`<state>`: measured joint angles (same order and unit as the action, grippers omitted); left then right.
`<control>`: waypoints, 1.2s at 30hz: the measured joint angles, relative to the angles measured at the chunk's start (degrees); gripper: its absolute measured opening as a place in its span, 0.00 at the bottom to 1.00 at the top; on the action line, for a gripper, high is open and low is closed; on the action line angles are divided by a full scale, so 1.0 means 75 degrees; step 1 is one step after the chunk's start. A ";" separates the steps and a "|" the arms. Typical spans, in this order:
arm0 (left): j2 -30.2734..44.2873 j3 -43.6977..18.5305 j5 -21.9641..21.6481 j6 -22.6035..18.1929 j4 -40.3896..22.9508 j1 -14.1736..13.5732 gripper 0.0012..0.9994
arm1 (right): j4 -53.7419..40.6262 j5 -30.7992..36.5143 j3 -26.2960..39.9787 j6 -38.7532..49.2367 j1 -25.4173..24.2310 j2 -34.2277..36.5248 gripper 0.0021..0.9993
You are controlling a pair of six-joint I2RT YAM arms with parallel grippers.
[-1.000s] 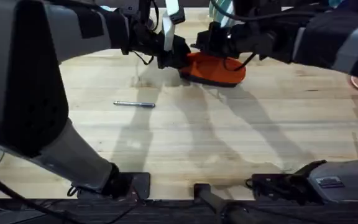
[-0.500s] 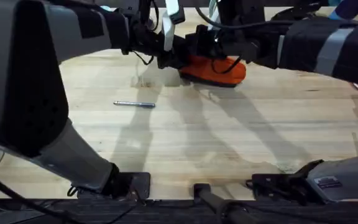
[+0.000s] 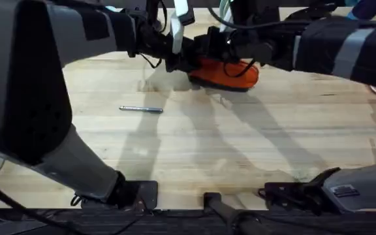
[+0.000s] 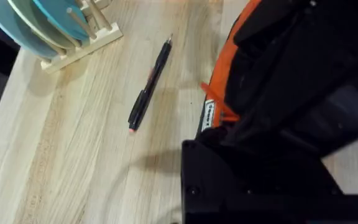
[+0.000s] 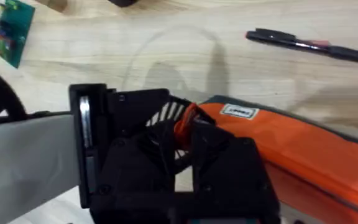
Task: Unzip the bag, pick up the pens from the table one at a time and place them inside, then zip the bag closed.
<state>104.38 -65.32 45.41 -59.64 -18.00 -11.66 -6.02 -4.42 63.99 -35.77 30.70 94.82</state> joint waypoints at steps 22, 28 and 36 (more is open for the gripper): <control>0.0000 0.0000 0.0000 0.0000 0.0003 0.0000 0.04 | -0.0779 -0.0129 0.0000 -0.0003 -0.0685 -0.1092 1.00; 0.0000 0.0000 0.0000 0.0000 0.0006 0.0000 0.04 | -0.0807 -0.0129 0.0000 -0.0003 -0.0712 -0.1092 1.00; 0.0000 0.0000 -0.0004 0.0005 0.0052 0.0000 0.96 | -0.0922 -0.0129 0.0000 0.0003 -0.0977 -0.1092 1.00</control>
<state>104.38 -65.32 45.38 -59.60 -17.61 -11.66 -12.94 -5.39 63.99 -35.75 23.37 86.63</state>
